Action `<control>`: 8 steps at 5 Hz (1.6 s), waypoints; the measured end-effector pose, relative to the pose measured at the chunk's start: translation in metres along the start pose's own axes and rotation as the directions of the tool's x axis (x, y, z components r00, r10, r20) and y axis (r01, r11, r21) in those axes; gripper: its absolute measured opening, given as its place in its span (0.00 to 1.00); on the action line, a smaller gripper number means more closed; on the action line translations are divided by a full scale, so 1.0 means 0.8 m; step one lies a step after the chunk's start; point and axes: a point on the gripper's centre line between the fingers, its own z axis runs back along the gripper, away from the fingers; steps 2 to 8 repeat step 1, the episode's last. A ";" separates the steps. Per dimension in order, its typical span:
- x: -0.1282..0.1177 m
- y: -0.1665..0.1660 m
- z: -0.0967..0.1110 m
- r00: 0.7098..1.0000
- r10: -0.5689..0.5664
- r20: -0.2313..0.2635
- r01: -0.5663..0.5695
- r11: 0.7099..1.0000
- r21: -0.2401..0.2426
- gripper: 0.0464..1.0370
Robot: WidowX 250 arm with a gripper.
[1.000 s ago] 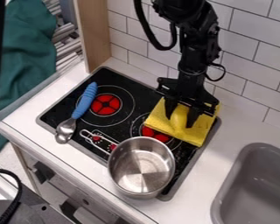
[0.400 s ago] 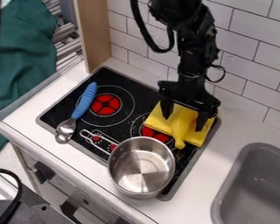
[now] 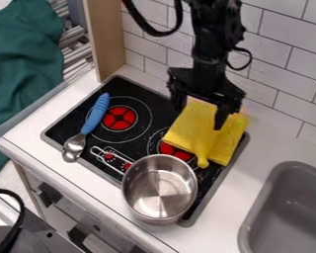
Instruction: Put the banana on the yellow cloth
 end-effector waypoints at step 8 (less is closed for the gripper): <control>-0.009 -0.003 0.002 1.000 -0.001 -0.028 0.001 1.000 0.018 0.97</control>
